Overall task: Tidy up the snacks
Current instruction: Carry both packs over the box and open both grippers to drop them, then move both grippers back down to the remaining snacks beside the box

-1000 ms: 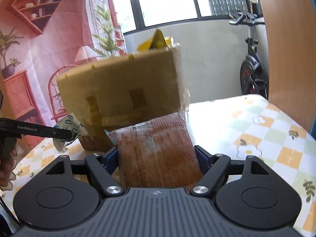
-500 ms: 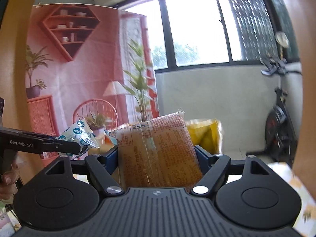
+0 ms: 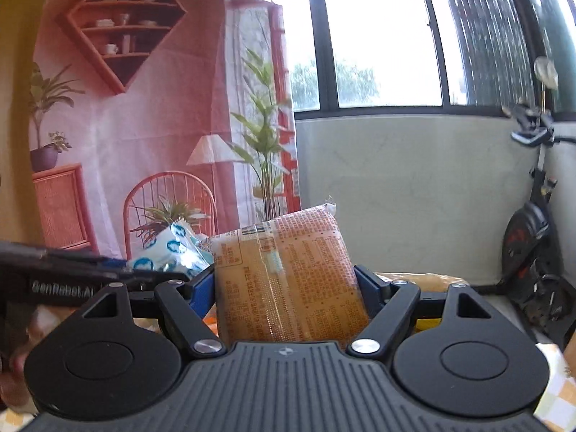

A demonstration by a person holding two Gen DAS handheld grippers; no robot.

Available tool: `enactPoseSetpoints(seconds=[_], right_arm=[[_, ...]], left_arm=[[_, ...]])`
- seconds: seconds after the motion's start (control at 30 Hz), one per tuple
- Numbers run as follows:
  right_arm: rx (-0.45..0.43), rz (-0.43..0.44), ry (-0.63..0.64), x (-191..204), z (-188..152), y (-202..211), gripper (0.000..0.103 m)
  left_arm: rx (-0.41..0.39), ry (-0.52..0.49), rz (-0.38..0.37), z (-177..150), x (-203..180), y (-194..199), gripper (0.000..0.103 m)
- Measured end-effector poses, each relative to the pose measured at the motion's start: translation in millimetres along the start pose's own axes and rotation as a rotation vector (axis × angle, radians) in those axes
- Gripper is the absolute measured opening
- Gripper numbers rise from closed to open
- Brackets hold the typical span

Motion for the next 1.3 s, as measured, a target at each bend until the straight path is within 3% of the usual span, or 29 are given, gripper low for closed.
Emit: enactPoseSetpoints(seconds=[0.23, 0.27, 0.37, 0.47, 1.0, 1.3], right_arm=[[0.064, 0.013, -0.158, -29.1, 3.0, -42.9, 0.080], [0.080, 0.011, -0.183, -33.2, 0.1, -45.9, 0.080], [0.098, -0.006, -0.221, -45.0, -4.2, -50.3, 0.083], [0.080, -0.027, -0.229, -51.3, -2.8, -46.7, 0.091], [0.017, -0.001, -0.175, -24.8, 5.4, 30.0, 0.090], [0.006, 0.010, -0.072, 11.6, -26.6, 85.0, 0.090]], left_arm=[[0.030, 0.002, 0.007, 0.0, 9.6, -24.3, 0.048], [0.033, -0.006, 0.007, -0.5, 9.1, -26.0, 0.050], [0.028, -0.029, 0.048, 1.1, 14.0, -29.0, 0.072], [0.019, -0.004, 0.043, 3.6, 18.4, -22.0, 0.073], [0.019, 0.029, 0.058, 9.4, 30.7, 54.9, 0.073], [0.034, 0.017, 0.072, -26.6, 32.4, 101.6, 0.073]])
Point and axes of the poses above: each gripper's, at about its wrist camera, not at the fingertips, and y roughly against the way its jaws point, x to its left, z to its top, the point moved 9 cm from there along -y, roughly the way its jaws point, and after that the axes turned 2 degrees about -z, right-handed, at the moved point
